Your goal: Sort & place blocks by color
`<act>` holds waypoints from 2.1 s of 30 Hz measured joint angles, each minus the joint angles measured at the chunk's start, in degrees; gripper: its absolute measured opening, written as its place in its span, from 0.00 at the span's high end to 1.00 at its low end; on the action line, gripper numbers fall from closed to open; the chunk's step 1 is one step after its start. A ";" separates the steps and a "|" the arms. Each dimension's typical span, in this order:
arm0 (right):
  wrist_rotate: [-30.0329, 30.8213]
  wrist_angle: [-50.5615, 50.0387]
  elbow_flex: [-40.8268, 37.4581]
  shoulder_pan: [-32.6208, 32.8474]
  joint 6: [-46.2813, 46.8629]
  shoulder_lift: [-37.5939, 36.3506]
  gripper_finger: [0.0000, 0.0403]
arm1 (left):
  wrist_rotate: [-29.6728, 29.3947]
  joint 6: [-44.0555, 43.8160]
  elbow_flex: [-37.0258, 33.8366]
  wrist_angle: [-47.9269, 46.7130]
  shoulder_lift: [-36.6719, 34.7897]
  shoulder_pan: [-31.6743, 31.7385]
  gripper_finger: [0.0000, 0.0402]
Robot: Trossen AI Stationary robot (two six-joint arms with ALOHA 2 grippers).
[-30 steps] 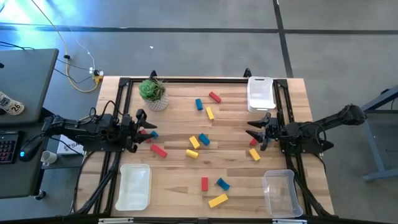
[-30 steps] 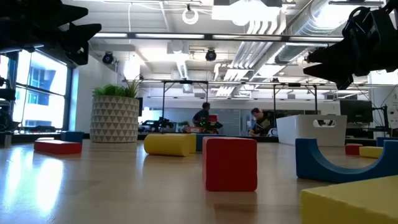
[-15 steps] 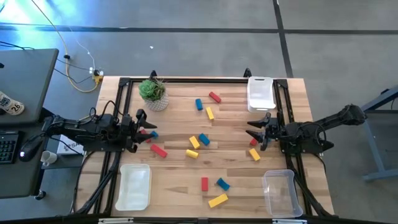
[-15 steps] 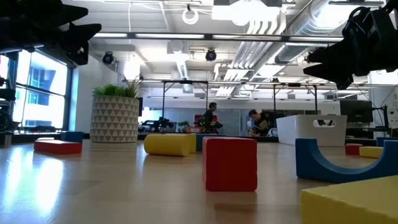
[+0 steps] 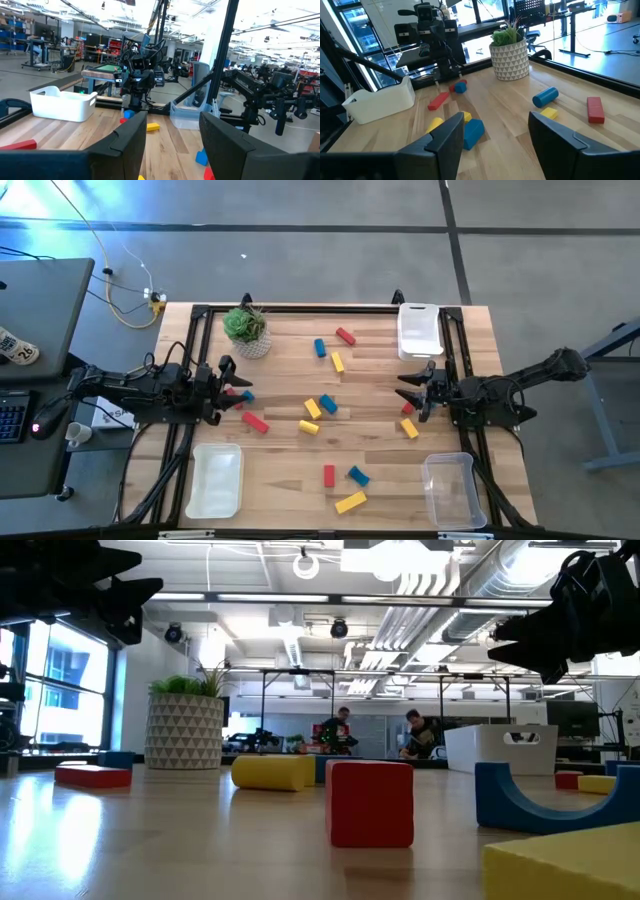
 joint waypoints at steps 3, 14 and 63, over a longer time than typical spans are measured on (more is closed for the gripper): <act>0.00 0.02 0.00 0.00 0.00 0.00 0.49 | 0.00 0.00 -0.01 0.00 0.01 -0.02 0.58; 0.00 0.02 0.00 0.00 0.00 0.00 0.49 | 0.00 -0.02 -0.01 0.02 0.01 0.00 0.58; 0.00 0.48 -0.02 -0.02 4.75 -0.02 0.49 | -0.01 -0.02 -0.01 0.02 0.01 -0.01 0.58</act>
